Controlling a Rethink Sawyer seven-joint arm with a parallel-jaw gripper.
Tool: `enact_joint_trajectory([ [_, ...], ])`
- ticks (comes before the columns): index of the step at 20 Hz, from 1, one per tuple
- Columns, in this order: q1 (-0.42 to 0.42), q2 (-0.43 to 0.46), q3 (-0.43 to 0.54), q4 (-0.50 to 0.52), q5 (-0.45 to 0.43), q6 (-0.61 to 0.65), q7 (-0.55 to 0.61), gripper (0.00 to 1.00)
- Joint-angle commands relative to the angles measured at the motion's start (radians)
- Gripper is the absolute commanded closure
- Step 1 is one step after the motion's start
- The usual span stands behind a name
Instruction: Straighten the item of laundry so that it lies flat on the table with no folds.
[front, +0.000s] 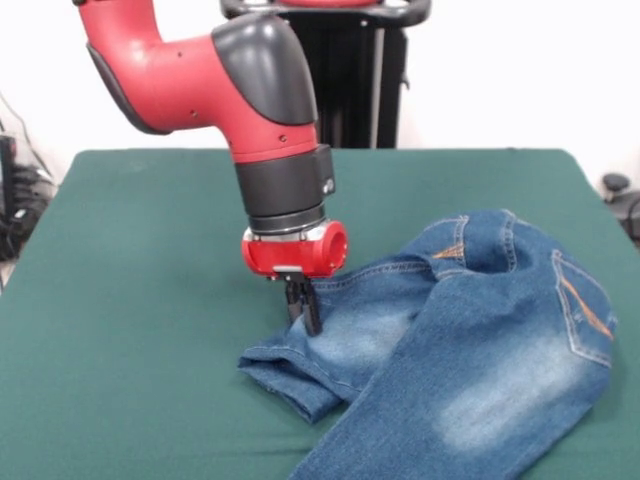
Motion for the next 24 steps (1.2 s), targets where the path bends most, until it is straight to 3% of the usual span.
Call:
enact_joint_trajectory([
  [1,0.065,0.183,-0.006,-0.119,-0.013,-0.095,0.121,1.0],
  [7,0.063,0.109,0.01,-0.06,0.007,-0.043,0.132,1.0],
  [12,0.076,-0.04,0.03,0.01,0.05,0.067,0.145,1.0],
  [16,0.11,-0.17,0.03,0.049,0.105,0.168,0.163,1.0],
  [24,0.201,-0.305,-0.026,0.044,0.204,0.318,0.198,1.0],
])
